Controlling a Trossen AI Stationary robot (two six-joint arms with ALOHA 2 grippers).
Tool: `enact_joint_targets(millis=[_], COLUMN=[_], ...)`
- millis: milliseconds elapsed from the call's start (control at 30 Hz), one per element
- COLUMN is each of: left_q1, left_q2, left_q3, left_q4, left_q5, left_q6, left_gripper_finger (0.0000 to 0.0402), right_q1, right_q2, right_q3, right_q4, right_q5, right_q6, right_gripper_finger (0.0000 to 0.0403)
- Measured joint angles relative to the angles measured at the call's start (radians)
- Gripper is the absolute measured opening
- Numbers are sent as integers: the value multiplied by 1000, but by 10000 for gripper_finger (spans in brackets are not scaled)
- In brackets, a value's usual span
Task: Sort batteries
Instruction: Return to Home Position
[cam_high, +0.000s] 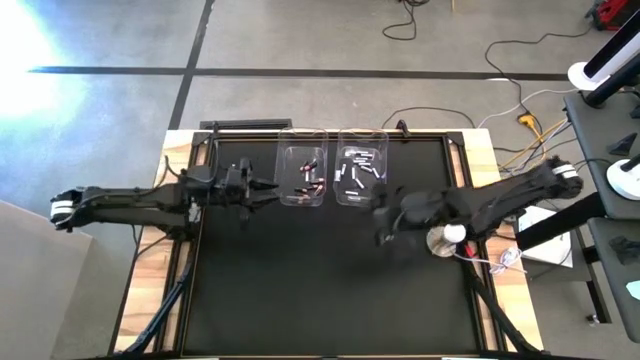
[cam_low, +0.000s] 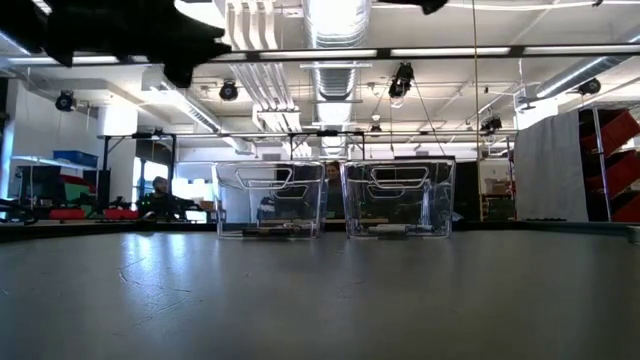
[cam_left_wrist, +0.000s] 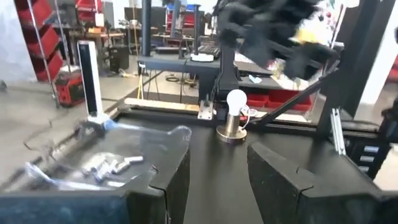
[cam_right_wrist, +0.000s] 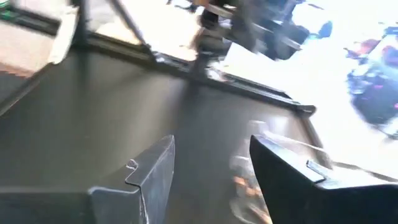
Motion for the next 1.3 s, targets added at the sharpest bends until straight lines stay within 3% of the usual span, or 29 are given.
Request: enact_joint_targets(millis=[133, 367, 533, 767, 933, 1100, 1300], left_q1=[-1, -2, -1, -1, -1, -1, -3], left_q2=[-112, -286, -402, -535, -599, -631, -638], left_q3=[81, 53, -59, -216, -308, -365, -367], left_q4=[-207, -313, -298, -161, -85, -49, -75], left_q5=[0, -11, -83, -88, -96, -98, -76], left_q6=[62, 83, 68, 19, 0, -51, -105], left_gripper_finger=[139, 139, 139, 139, 139, 139, 139], right_q1=[-71, -110, -109, -116, -172, -239, -272], right_q2=[-177, -508, -741, -995, -1037, -1006, -1037], right_q3=[-68, -287, -452, -633, -701, -733, -710], right_q4=[-10, 21, 68, 80, 35, -8, -1], right_q5=[1, 2, 89, 187, 205, 122, 34], right_q6=[-3, 0, 26, 82, 292, 401, 313], right_gripper_finger=[199, 188, 176, 155, 134, 110, 74])
